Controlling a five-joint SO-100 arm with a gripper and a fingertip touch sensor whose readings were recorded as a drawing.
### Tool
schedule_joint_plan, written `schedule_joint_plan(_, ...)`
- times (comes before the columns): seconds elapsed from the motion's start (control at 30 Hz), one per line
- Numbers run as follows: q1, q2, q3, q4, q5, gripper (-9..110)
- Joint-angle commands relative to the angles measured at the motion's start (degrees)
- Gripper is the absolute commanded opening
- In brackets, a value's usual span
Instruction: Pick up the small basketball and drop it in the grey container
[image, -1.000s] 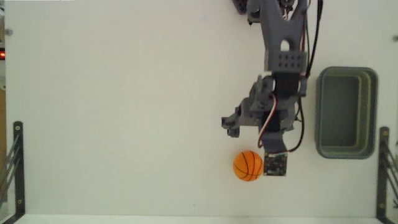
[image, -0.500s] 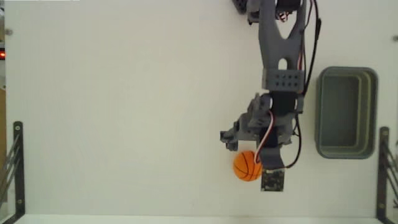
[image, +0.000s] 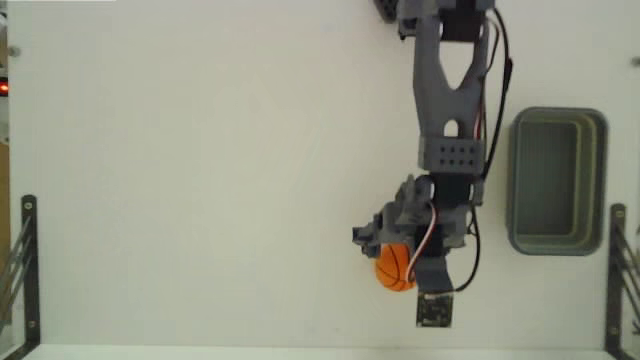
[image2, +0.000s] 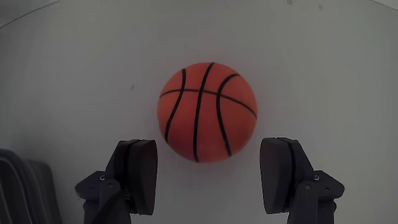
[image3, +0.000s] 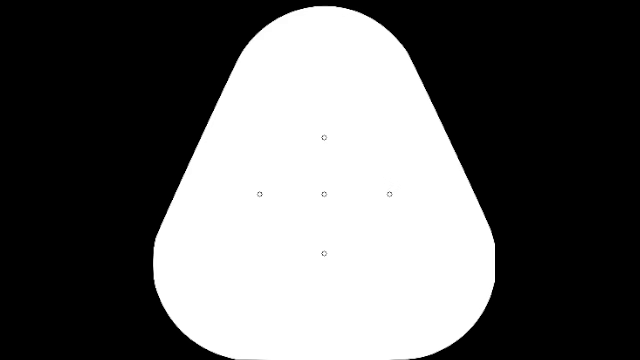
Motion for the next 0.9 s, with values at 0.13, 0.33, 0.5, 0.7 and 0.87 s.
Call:
schedule_joint_plan(0.13,-0.4,-3.3,-8.4,0.7,0.3,110)
schedule_joint_plan(0.33,-0.4,-6.6,-12.4,1.5,0.3,110)
schedule_joint_plan(0.5,-0.4,-8.1,-14.4,1.9,0.3,110)
schedule_joint_plan(0.7,-0.4,-8.4,-14.7,1.9,0.3,110)
schedule_joint_plan(0.87,-0.4,-8.4,-14.7,1.9,0.3,110)
